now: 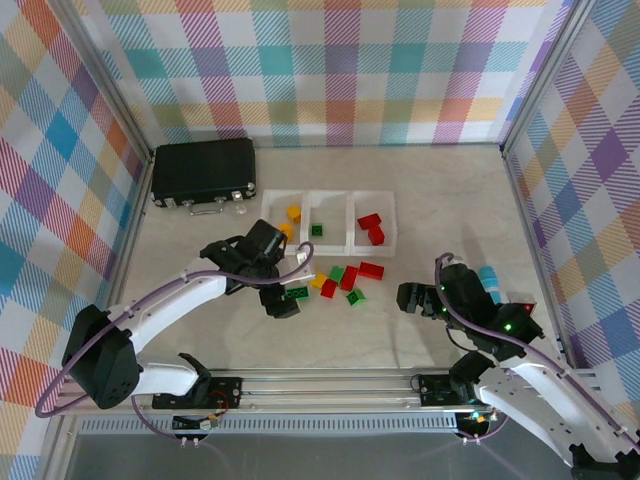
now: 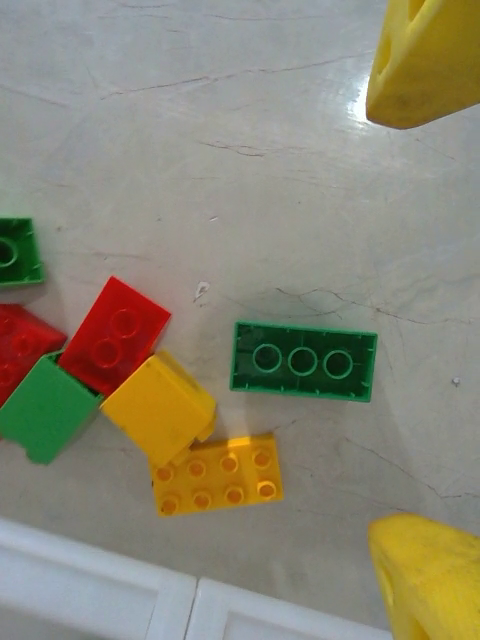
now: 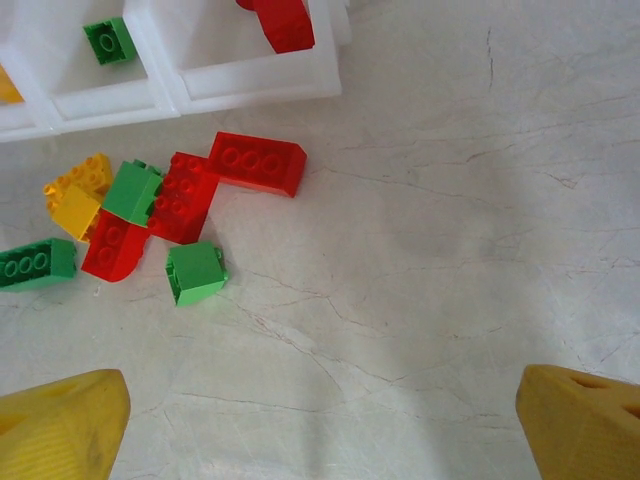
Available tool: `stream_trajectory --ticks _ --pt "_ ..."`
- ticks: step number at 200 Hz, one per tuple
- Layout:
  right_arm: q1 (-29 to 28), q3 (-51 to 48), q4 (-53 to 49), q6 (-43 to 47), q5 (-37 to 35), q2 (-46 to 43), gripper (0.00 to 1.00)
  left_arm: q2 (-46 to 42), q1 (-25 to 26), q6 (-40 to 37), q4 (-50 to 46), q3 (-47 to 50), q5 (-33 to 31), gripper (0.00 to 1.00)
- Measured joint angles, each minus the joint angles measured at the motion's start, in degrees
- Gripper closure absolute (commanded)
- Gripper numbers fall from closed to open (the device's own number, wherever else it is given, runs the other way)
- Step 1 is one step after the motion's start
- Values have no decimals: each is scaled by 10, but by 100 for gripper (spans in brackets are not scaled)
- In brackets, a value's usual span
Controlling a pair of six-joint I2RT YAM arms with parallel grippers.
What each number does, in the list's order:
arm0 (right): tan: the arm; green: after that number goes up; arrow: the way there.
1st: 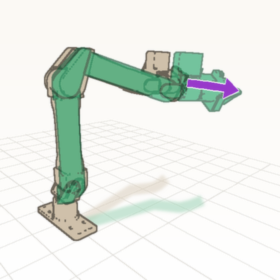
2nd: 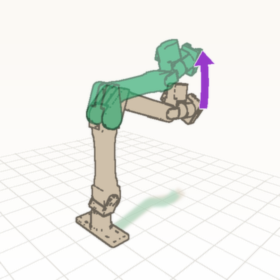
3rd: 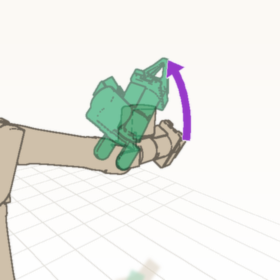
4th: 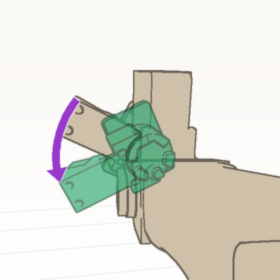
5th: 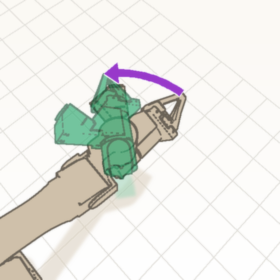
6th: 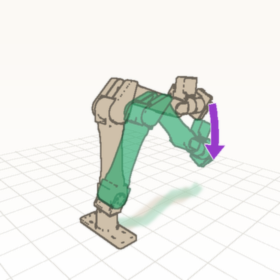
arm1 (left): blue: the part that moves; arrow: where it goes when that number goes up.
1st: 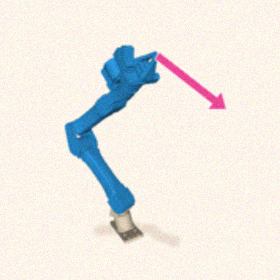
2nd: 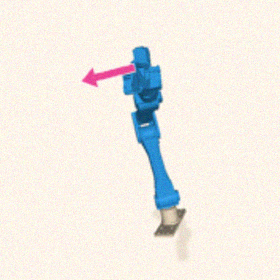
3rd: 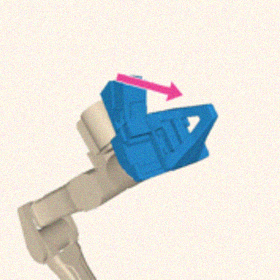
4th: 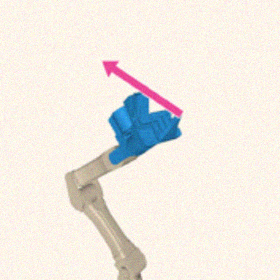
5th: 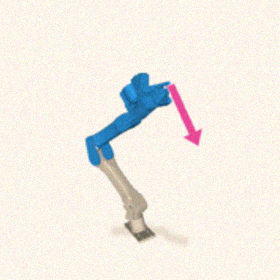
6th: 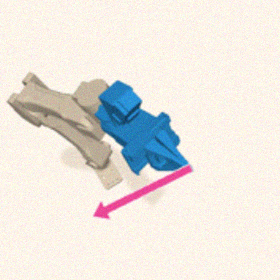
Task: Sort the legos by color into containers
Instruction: Pick up the lego from the center of the table.
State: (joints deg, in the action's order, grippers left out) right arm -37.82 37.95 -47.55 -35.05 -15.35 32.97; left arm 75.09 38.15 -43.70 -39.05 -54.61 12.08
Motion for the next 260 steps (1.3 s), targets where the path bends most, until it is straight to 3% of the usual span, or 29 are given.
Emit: stream_trajectory --ticks 40,82,127,260 --pt "0 0 -1 0 0 -20 1 26 20 -68 20 16 -28 7" --pt "0 0 -2 0 0 -19 1 44 23 -95 82 57 -68 3" --pt "0 0 -1 0 0 -19 1 94 24 -106 109 58 -82 8" --pt "0 0 -1 4 0 -20 1 172 26 -103 124 47 -86 42"
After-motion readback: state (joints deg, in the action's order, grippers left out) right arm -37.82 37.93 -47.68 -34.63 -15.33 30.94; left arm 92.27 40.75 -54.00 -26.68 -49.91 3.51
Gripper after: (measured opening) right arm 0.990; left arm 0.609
